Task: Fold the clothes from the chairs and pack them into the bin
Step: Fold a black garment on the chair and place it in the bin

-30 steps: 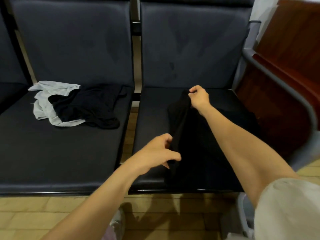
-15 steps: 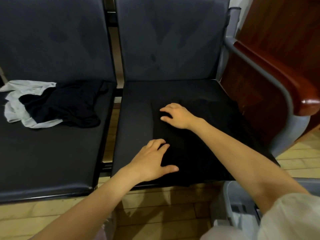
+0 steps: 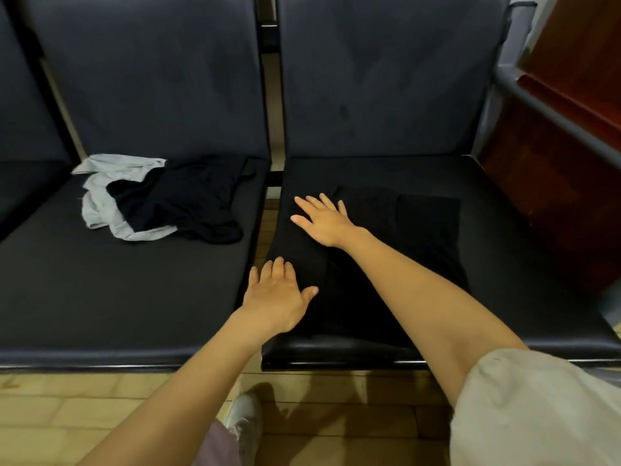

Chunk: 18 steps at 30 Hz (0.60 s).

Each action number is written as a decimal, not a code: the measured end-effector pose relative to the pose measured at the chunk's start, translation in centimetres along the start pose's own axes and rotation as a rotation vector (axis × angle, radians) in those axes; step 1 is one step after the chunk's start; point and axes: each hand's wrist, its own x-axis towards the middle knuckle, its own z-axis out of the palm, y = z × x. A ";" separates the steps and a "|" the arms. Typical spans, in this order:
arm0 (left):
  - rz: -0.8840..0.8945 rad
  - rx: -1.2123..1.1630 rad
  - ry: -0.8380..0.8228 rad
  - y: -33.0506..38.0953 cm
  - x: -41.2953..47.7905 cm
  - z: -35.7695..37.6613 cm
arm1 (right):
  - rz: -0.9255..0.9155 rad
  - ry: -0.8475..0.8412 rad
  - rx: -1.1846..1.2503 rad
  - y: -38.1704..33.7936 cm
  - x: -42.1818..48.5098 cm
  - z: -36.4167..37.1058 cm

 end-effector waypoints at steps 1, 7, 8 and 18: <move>0.000 0.004 0.023 0.3 0.1 0.1 | 0.003 0.036 -0.034 0.2 -0.2 -0.3; 0.343 -0.017 0.276 5.8 -0.4 1.6 | 0.272 0.086 -0.202 8.2 -5.0 -3.4; 0.452 -0.065 0.300 7.3 -0.8 1.9 | 0.331 0.103 -0.180 10.1 -6.2 -4.0; 0.763 -0.020 0.365 16.7 -1.0 3.9 | 0.641 0.118 0.127 19.2 -12.0 -4.5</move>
